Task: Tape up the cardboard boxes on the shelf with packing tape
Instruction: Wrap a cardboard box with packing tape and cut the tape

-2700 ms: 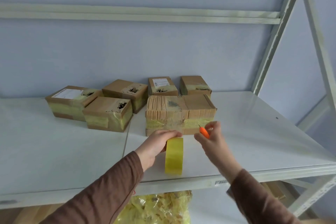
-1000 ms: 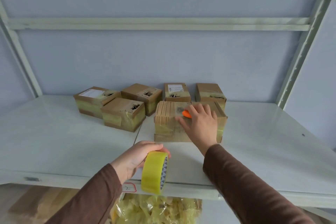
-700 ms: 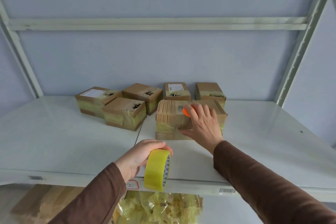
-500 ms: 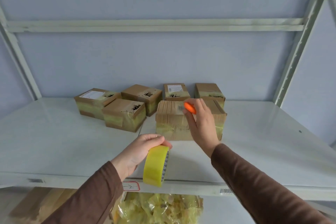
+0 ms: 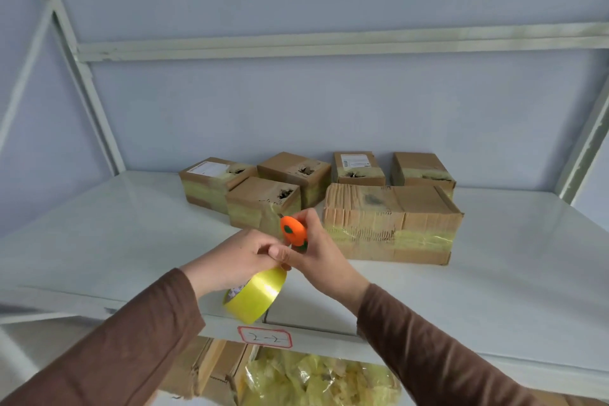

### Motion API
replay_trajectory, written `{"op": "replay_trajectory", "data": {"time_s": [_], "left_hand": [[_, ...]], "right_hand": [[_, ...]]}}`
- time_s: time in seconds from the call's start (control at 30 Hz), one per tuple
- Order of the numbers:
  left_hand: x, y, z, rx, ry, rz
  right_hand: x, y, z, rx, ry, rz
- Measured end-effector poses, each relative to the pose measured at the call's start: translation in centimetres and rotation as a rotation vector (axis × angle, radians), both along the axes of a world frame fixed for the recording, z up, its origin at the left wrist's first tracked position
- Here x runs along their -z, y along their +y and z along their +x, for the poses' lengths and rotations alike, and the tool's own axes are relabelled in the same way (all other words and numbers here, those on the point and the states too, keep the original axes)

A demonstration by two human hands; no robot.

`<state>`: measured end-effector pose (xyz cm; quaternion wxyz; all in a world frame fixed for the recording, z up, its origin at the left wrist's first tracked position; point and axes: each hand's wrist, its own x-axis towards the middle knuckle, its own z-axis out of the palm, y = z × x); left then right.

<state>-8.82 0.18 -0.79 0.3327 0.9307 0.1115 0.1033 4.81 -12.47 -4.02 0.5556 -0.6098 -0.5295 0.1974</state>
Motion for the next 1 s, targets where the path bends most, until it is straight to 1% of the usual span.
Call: {"op": "replay_trajectory", "data": {"time_s": [0.07,0.1,0.13,0.2,0.23,0.27,0.3,0.33,0.37,0.47,0.5,0.63,0.7,0.73,0.8,0.9,0.93,1.0], "left_hand": [[0.2,1.0,-0.7,-0.06,0.034,0.015],[0.4,1.6,-1.0,-0.099,0.073,0.064],[0.6,2.4,-1.2,-0.141,0.118,0.165],[0.9,4.2,-1.2,-0.176,0.211,0.493],[1.2,5.0,-1.1,-0.152,0.241,0.643],[1.5,5.7,-1.1,-0.114,0.255,0.747],[2.0,6.4,-1.1,-0.084,0.264,0.792],[2.5,7.0,-1.2,-0.074,0.259,0.777],[3.0,7.6,-1.4,-0.089,0.239,0.698],[4.4,8.0,-2.0,-0.226,0.183,0.335],[4.7,7.9,-2.1,-0.253,0.182,0.273],[5.4,7.4,-1.7,-0.252,0.187,0.244],[5.2,7.0,-1.2,-0.258,0.186,0.245],[5.1,6.8,-0.9,-0.259,0.164,0.255],[4.5,5.9,-0.1,-0.258,0.06,0.22],[3.1,3.6,2.6,-0.209,-0.145,0.051],[2.7,2.7,3.8,-0.19,-0.2,0.016],[1.8,0.9,6.4,-0.163,-0.28,0.007]], "right_hand": [[0.9,1.5,-0.4,0.036,0.002,0.0],[1.4,2.2,-0.7,0.048,0.04,0.001],[1.9,2.9,-1.2,0.064,0.08,0.004],[3.0,4.2,-2.2,0.139,0.121,0.008],[3.6,4.9,-2.6,0.173,0.148,-0.001],[4.2,5.5,-2.9,0.187,0.193,-0.021],[4.6,6.0,-3.1,0.184,0.243,-0.042],[4.9,6.5,-3.1,0.184,0.272,-0.077],[5.2,7.0,-3.0,0.203,0.268,-0.12],[6.0,7.7,-2.5,0.317,0.079,-0.285],[6.3,7.7,-2.4,0.344,0.009,-0.321],[6.4,7.5,-1.8,0.404,-0.285,-0.37],[5.8,6.9,-1.4,0.381,-0.371,-0.367],[5.4,6.3,-1.3,0.374,-0.399,-0.331],[4.3,4.4,-0.9,0.386,-0.457,-0.168],[1.9,1.0,0.7,0.452,-0.577,0.071],[1.1,-0.2,1.6,0.487,-0.607,0.121],[-0.5,-2.4,3.6,0.566,-0.643,0.174]]}}
